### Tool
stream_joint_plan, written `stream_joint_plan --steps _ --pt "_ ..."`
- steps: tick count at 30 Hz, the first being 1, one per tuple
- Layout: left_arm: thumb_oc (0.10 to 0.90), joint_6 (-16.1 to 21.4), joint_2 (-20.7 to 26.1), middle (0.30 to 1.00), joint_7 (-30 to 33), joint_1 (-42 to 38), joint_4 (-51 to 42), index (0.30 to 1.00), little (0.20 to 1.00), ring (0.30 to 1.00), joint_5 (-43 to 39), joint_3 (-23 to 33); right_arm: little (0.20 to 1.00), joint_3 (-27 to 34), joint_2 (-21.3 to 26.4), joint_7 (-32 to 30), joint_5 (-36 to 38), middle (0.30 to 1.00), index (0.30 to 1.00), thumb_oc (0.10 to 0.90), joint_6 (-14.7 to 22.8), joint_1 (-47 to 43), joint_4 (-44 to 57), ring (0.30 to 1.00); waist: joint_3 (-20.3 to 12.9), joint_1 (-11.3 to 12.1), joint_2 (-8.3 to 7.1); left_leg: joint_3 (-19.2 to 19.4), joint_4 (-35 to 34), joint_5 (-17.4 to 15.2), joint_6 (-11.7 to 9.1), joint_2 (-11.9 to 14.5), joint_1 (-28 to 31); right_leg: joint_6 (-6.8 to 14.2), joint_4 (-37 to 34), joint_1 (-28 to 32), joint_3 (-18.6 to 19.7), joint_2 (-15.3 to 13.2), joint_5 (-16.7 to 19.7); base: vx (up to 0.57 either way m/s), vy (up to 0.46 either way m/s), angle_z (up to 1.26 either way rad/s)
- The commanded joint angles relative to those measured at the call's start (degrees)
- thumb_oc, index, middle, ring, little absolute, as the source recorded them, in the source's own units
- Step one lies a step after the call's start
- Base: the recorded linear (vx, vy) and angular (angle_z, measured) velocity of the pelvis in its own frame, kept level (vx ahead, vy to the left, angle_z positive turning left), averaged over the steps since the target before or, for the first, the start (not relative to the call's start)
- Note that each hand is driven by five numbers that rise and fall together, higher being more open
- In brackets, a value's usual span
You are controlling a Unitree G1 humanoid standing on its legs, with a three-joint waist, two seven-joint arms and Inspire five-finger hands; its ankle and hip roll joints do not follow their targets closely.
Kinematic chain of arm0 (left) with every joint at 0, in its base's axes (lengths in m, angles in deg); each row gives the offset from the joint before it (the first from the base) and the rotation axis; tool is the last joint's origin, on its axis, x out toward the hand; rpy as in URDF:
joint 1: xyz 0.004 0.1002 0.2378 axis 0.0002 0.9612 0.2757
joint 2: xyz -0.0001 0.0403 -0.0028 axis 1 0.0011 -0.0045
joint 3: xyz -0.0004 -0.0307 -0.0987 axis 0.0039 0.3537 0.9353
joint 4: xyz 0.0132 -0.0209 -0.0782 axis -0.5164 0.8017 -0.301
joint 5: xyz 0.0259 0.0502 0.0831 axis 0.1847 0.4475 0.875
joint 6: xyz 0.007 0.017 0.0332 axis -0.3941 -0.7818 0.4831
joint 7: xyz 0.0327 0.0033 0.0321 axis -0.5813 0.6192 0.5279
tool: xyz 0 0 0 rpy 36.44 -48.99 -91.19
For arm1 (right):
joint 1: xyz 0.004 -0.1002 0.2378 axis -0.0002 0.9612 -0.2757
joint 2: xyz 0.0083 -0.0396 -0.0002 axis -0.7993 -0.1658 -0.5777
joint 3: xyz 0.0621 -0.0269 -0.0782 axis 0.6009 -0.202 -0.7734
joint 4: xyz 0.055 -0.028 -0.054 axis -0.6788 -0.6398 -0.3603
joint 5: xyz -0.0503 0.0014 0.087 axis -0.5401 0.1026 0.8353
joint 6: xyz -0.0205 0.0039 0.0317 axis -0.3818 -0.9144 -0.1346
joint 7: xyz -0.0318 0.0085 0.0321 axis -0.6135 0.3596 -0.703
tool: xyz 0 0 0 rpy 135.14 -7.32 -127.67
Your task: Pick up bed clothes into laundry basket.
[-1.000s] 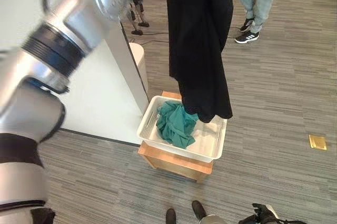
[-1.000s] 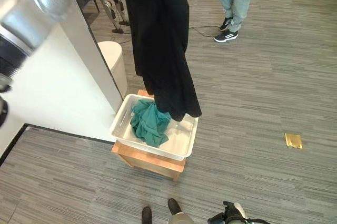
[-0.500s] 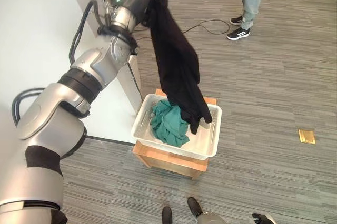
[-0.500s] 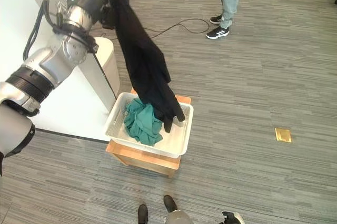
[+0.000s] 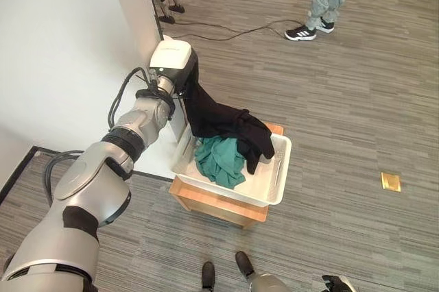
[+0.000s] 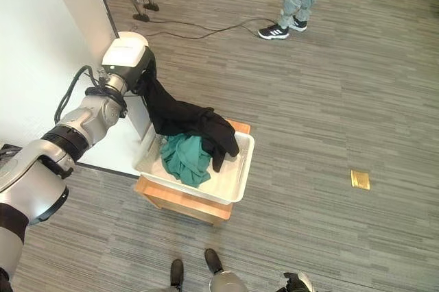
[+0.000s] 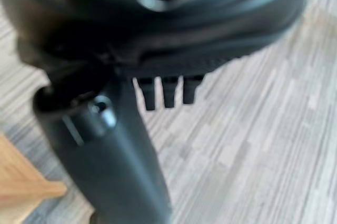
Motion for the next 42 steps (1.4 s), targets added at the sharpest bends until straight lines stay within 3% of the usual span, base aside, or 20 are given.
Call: stream_joint_plan --steps 1,8,15,17,20,26,37,42 --pt "0.4 0.9 -2.6 0.3 0.7 -3.5 3.0 0.3 0.3 0.3 0.4 4.8 0.9 -0.5 3.2 -2.3 -2.0 0.9 0.9 0.8 -0.9 4.1 -1.8 0.9 -3.5 0.9 0.39 0.5 0.1 -5.9 -3.6 2.9 1.5 7.0 0.5 -3.4 -2.9 -4.6 -1.0 0.0 0.0 0.0" --pt "0.4 1.9 -8.2 0.3 -0.6 3.8 -1.6 0.3 0.3 0.3 -1.6 5.3 0.9 -0.4 2.7 -2.8 -2.6 0.9 0.9 0.8 -1.8 3.9 -1.4 0.9 -3.2 0.5 1.12 1.0 0.1 -6.1 -3.6 2.8 1.5 7.3 0.5 -3.7 -2.6 -4.7 -0.8 0.0 0.0 0.0" --pt "0.4 3.1 -19.6 0.3 -3.8 19.9 -2.9 0.3 0.3 0.3 -3.7 5.7 0.9 0.4 2.0 -3.3 -2.8 0.9 0.9 0.8 -2.4 4.9 -1.7 0.9 -2.8 -0.2 1.43 1.7 0.1 -6.5 -3.6 2.7 1.9 7.0 0.6 -3.4 -2.2 -4.8 -1.0 0.02 0.005 -0.04" --pt "0.8 2.7 -21.7 0.9 -3.3 21.4 -0.4 0.9 0.9 0.9 -3.6 6.1 0.9 0.3 1.7 -3.4 -2.6 0.9 0.9 0.8 -2.4 4.6 -1.6 0.9 -2.8 -0.4 1.43 1.8 0.1 -6.6 -3.6 2.7 2.0 6.9 0.6 -3.4 -2.1 -4.8 -1.0 0.0 0.0 -0.02" --pt "0.8 2.4 -23.7 0.9 -2.7 22.7 3.7 0.9 0.9 0.9 -3.4 6.4 0.9 0.1 1.9 -3.8 -2.4 0.9 0.9 0.8 -2.3 3.9 -1.7 0.9 -2.9 -0.6 1.36 2.2 0.1 -6.6 -3.6 2.8 2.0 6.9 0.6 -3.5 -2.0 -4.8 -0.9 0.01 -0.003 -0.04" --pt "0.8 1.4 -22.4 0.9 2.8 20.0 3.3 0.9 0.9 0.9 -3.9 9.7 0.9 -0.3 1.4 -4.7 -1.5 0.9 0.9 0.8 -1.5 3.6 -0.6 0.9 -3.4 -0.6 1.08 2.2 0.1 -6.8 -3.6 2.7 2.4 6.8 0.6 -3.1 -2.0 -4.8 -0.9 0.01 -0.027 -0.08" --pt "0.8 -0.3 -13.9 0.9 11.8 13.7 -6.4 0.9 0.9 0.9 0.0 13.2 0.9 -1.4 2.4 -7.4 -1.0 0.9 0.9 0.8 0.7 -0.5 5.5 0.9 -3.9 0.8 0.85 1.5 0.1 -6.8 -3.6 2.8 3.1 6.6 0.5 -1.9 -2.7 -5.1 -1.4 0.0 -0.003 0.0" --pt "0.8 1.5 -10.2 0.9 14.6 15.7 -16.6 0.9 0.9 0.9 -3.7 17.2 0.9 -1.8 3.3 -8.7 -1.3 0.9 0.9 0.8 1.1 -3.8 8.3 0.9 -4.2 1.8 0.89 1.0 0.1 -6.8 -3.5 2.7 3.3 6.6 0.4 -1.5 -2.9 -5.3 -1.5 0.0 -0.007 0.02"
